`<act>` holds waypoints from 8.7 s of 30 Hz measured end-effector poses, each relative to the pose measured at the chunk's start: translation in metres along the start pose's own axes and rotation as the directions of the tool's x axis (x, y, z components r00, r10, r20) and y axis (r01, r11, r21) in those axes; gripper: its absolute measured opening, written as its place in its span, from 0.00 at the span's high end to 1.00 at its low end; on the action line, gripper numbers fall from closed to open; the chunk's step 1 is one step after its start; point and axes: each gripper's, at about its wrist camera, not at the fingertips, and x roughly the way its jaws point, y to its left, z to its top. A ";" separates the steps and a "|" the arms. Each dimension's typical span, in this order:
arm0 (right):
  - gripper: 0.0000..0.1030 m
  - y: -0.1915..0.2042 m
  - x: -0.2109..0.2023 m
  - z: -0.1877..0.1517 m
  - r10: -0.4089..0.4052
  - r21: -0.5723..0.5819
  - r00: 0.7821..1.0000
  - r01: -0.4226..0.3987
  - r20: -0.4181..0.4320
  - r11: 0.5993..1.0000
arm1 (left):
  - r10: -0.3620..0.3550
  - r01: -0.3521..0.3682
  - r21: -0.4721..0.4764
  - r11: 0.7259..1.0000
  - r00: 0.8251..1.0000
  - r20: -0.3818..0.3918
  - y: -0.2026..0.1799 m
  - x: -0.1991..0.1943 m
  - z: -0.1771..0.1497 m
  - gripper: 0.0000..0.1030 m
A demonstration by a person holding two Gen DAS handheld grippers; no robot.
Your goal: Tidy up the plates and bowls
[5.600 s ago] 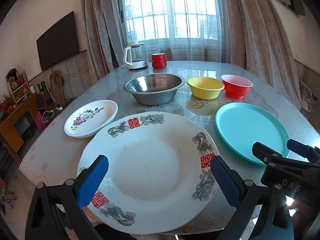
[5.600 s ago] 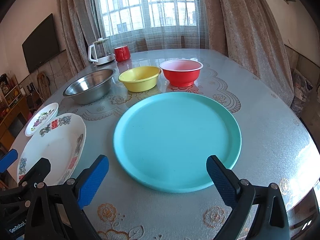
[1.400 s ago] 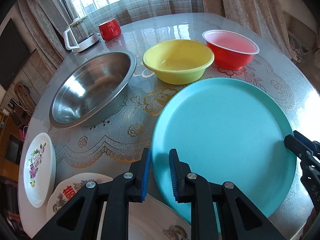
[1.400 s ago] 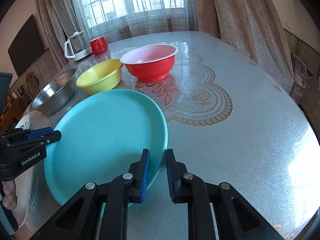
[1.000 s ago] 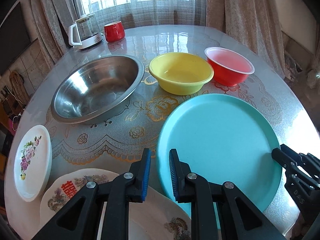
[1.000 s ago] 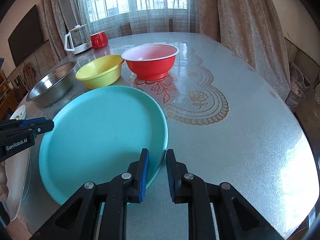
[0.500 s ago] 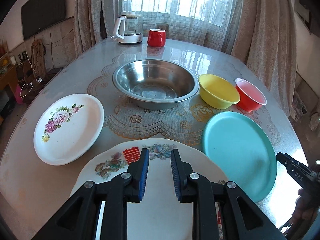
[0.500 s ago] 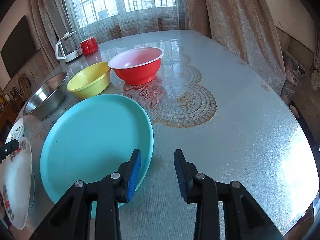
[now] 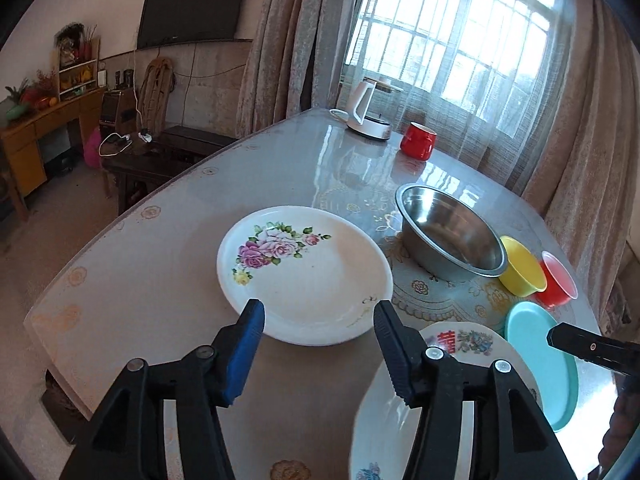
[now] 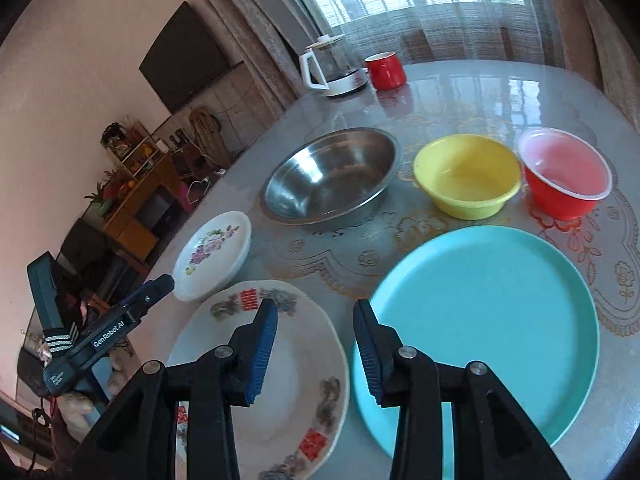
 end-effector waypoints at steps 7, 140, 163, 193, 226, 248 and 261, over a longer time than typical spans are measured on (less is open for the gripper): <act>0.61 0.047 0.075 0.030 0.062 0.026 0.993 -0.059 -0.101 0.998 | 0.027 -0.029 -0.080 0.996 0.999 -0.029 0.048 0.013 0.008 0.43; 0.70 -0.137 -0.089 -0.060 -0.513 0.308 0.851 0.461 0.110 0.832 | -0.160 0.219 0.372 0.902 0.970 -0.182 -0.211 0.008 -0.056 0.64; 0.64 -0.010 -0.028 -0.067 -0.029 -0.059 1.000 0.029 -0.003 0.998 | -0.062 0.067 0.132 0.989 0.997 -0.044 -0.064 -0.022 -0.030 0.52; 0.64 -0.014 0.021 -0.103 0.032 -0.032 0.998 -0.033 -0.045 0.999 | -0.204 0.212 0.037 0.977 0.967 -0.153 -0.020 0.013 -0.056 0.54; 0.73 -0.005 -0.023 -0.099 -0.137 -0.172 0.988 0.146 0.067 0.974 | -0.245 0.257 0.189 0.948 0.966 -0.083 -0.068 -0.016 -0.061 0.62; 0.73 -0.094 -0.091 -0.070 -0.384 0.022 0.905 0.386 0.185 0.922 | -0.351 0.393 0.356 0.848 0.919 -0.177 -0.211 0.023 -0.036 0.62; 0.70 -0.121 -0.066 -0.068 -0.485 0.015 0.864 0.488 0.134 0.873 | -0.291 0.367 0.336 0.868 0.922 -0.254 -0.226 0.060 -0.052 0.62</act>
